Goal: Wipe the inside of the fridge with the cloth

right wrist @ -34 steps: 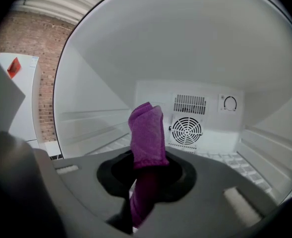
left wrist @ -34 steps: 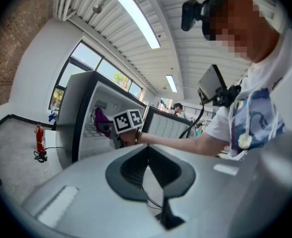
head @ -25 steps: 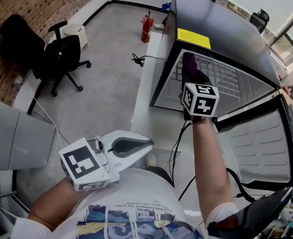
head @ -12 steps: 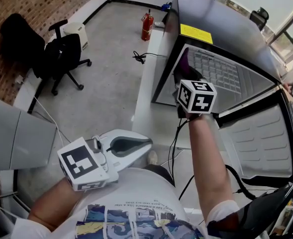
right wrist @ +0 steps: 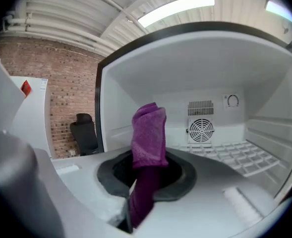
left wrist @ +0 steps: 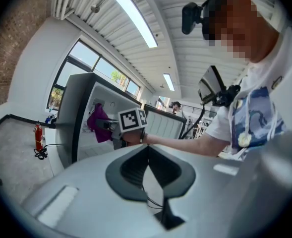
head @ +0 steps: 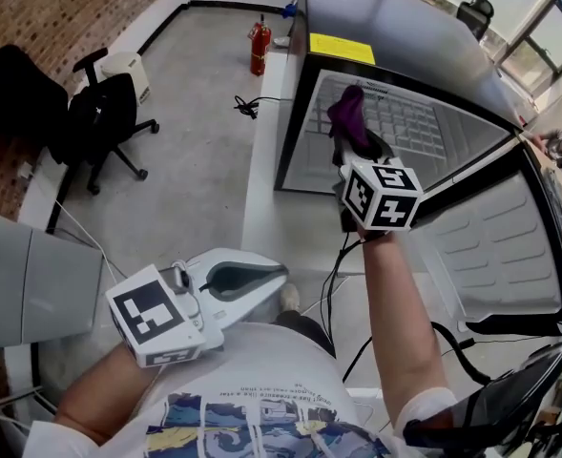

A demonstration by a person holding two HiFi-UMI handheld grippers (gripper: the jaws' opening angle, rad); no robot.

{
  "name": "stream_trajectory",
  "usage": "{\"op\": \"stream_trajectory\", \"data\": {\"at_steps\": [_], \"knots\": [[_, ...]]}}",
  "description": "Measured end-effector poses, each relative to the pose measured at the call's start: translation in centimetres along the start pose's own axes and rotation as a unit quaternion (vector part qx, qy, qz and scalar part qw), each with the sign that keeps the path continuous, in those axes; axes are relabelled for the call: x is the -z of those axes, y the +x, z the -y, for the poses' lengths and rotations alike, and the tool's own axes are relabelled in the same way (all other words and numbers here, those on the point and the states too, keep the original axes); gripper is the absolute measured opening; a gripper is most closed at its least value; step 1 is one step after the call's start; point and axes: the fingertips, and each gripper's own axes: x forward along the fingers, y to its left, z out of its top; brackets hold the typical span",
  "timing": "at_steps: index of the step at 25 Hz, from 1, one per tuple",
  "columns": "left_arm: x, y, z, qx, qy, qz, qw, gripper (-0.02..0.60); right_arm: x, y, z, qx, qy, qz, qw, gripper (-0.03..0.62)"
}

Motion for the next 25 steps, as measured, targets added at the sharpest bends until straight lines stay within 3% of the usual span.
{"op": "stream_trajectory", "data": {"at_steps": [9,17,22,25], "knots": [[0.2,2.6,1.2,0.049,0.011,-0.008,0.9987,0.003,3.5,-8.6,6.1,0.09,0.019,-0.005,0.996,0.057],[0.6,5.2,2.4,0.1,0.019,-0.023,0.9946,0.004,10.1,-13.8,11.7,0.193,0.048,-0.045,0.979,0.057],[0.6,5.9,2.0,0.1,0.016,-0.032,0.9944,0.004,12.7,-13.8,14.8,0.251,0.066,-0.056,0.964,0.057],[0.7,6.2,1.3,0.081,0.016,-0.054,0.9951,0.004,13.7,-12.5,15.8,0.262,0.076,-0.054,0.961,0.057]]}}
